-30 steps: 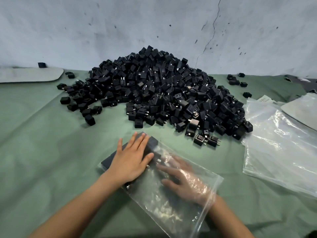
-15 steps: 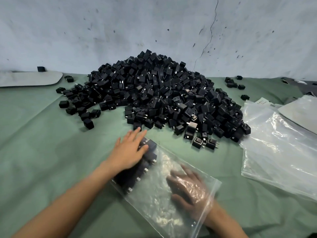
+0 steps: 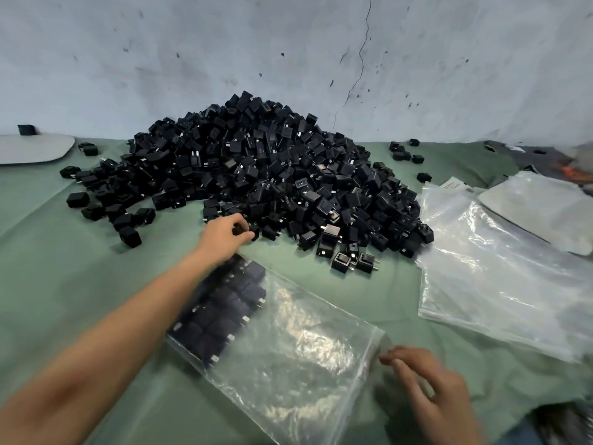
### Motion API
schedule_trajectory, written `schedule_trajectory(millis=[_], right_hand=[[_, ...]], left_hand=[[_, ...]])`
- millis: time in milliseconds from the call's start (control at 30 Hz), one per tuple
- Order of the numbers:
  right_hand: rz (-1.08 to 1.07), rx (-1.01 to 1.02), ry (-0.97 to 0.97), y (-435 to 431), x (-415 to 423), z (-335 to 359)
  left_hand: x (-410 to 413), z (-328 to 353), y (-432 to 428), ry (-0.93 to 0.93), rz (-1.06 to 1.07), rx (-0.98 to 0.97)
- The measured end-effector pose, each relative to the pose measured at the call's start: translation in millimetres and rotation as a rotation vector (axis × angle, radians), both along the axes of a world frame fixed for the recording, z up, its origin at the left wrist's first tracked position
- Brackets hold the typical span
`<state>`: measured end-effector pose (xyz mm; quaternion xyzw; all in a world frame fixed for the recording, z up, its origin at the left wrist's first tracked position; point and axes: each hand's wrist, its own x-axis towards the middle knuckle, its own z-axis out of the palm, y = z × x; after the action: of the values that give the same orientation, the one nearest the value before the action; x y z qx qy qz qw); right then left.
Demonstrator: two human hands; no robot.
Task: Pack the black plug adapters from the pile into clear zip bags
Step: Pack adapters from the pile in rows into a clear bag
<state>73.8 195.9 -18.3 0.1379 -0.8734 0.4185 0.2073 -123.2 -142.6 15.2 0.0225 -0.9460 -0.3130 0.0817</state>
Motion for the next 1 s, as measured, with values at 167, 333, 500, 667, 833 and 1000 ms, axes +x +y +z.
schedule_trajectory(millis=[167,333,500,667,833,1000], right_hand=[[-0.193,-0.490,-0.122,-27,-11,25],[-0.068,-0.388,0.039,-64,-13,52],[0.134,-0.090,0.271,-76,-8,52],[0.181,-0.063,0.191,-71,-3,47],[0.140,0.015,0.183,-54,3,39],[0.114,0.088,0.175,-25,13,29]], left_hand=[[78,37,71,-0.199,-0.293,0.832],[137,37,107,-0.596,-0.317,1.468],[159,34,115,-0.602,-0.304,1.508],[165,27,119,-0.544,-0.326,1.367],[170,13,128,-0.523,-0.321,1.344],[176,2,146,-0.471,-0.369,1.186]])
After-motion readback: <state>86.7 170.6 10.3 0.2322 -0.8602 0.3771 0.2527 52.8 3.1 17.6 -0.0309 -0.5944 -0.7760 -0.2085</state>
